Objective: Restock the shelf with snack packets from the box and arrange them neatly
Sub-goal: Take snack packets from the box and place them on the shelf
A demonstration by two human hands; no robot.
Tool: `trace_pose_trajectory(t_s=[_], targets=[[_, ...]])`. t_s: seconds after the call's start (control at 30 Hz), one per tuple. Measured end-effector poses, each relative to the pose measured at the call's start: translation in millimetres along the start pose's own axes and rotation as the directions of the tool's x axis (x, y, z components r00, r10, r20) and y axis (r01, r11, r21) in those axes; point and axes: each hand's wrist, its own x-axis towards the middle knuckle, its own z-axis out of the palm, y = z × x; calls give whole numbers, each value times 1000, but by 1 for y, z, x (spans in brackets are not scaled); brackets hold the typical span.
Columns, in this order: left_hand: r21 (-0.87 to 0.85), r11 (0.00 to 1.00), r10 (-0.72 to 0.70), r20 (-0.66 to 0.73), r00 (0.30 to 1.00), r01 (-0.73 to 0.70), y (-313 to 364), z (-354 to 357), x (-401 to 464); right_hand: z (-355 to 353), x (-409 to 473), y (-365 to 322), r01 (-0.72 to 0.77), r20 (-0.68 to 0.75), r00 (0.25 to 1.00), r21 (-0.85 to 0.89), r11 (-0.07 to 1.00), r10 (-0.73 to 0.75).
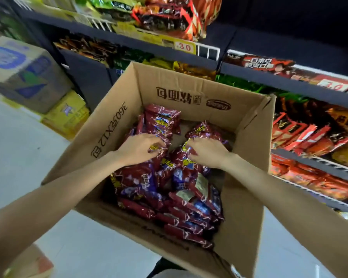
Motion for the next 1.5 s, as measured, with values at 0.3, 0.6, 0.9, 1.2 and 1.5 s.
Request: trace_pose_trajectory(t_s=[0.3, 0.6, 0.9, 1.2, 1.5], targets=[[139, 987, 11, 456, 890, -83, -36, 30, -33, 63, -17, -45, -71, 399, 901, -251, 965, 171], [35, 980, 145, 541, 828, -194, -14, 42, -35, 61, -26, -40, -217, 153, 968, 123, 968, 197], [114, 964, 155, 496, 854, -242, -20, 54, -42, 80, -55, -36, -411, 196, 887, -71, 909, 417], [-15, 997, 75, 394, 916, -75, -38, 59, -34, 66, -37, -24, -478, -153, 865, 35, 878, 477], [-62, 998, 49, 468, 883, -22, -39, 60, -36, 74, -43, -19, -417, 141, 899, -23, 909, 416]])
